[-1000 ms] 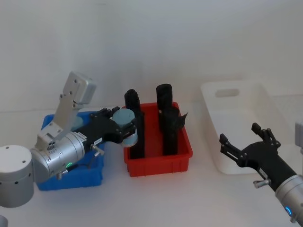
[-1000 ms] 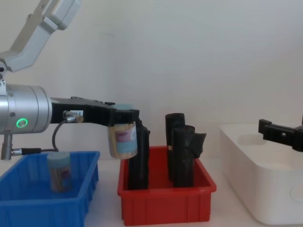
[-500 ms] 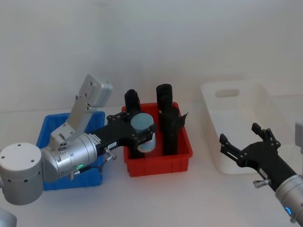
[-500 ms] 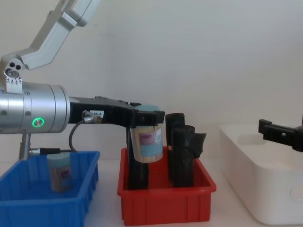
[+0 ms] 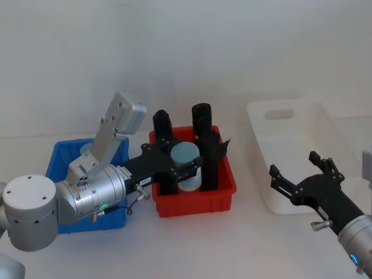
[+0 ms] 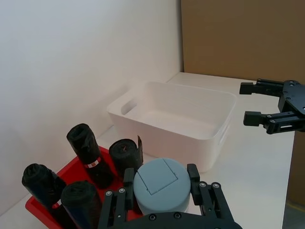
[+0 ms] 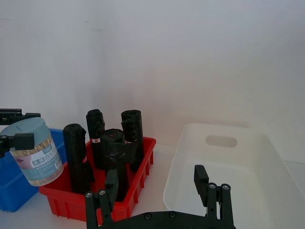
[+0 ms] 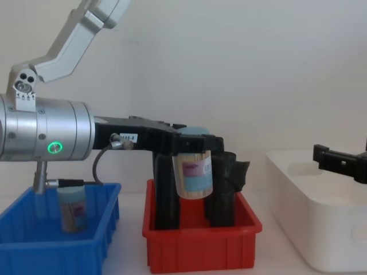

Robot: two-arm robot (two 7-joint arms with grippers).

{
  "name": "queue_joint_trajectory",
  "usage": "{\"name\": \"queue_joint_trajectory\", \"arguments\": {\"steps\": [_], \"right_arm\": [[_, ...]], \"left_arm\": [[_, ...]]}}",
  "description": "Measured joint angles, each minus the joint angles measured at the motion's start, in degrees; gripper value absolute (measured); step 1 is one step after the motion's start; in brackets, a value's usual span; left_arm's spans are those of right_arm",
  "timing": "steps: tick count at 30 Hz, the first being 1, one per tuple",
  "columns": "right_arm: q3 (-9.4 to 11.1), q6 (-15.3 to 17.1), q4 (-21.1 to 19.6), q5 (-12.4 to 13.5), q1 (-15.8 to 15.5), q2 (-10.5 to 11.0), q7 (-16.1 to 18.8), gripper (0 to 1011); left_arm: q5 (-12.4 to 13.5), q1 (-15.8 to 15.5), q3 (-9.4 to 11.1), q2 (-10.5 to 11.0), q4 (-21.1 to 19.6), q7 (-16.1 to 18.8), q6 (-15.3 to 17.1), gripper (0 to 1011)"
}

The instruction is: Pick the cotton swabs from the blue box and place them into the white box.

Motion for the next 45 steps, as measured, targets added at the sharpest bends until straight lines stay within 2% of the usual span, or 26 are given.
{"name": "queue_joint_trajectory", "arguments": {"steps": [10, 16, 29, 45], "right_arm": [[-0.1, 0.1, 0.2, -0.4, 0.2, 0.0, 1.3, 1001], [-0.4, 0.5, 1.0, -1.4, 1.0, -0.1, 4.4, 1001], [-1.7, 1.0, 4.5, -4.4, 4.2, -1.1, 13.8, 1001], [-3.9, 0.3, 12.8, -9.2, 11.9, -4.3, 27.8, 1001]], "left_arm": [[0.0, -0.1, 0.2, -0.1, -0.1, -0.7, -0.1, 671], [0.0, -0.1, 0.2, -0.1, -0.1, -0.9, -0.1, 671], [0.0, -0.1, 0.3, -0.2, -0.1, -1.1, -0.1, 671], [0.0, -0.1, 0.3, -0.2, -0.1, -1.2, -0.1, 671]]}}
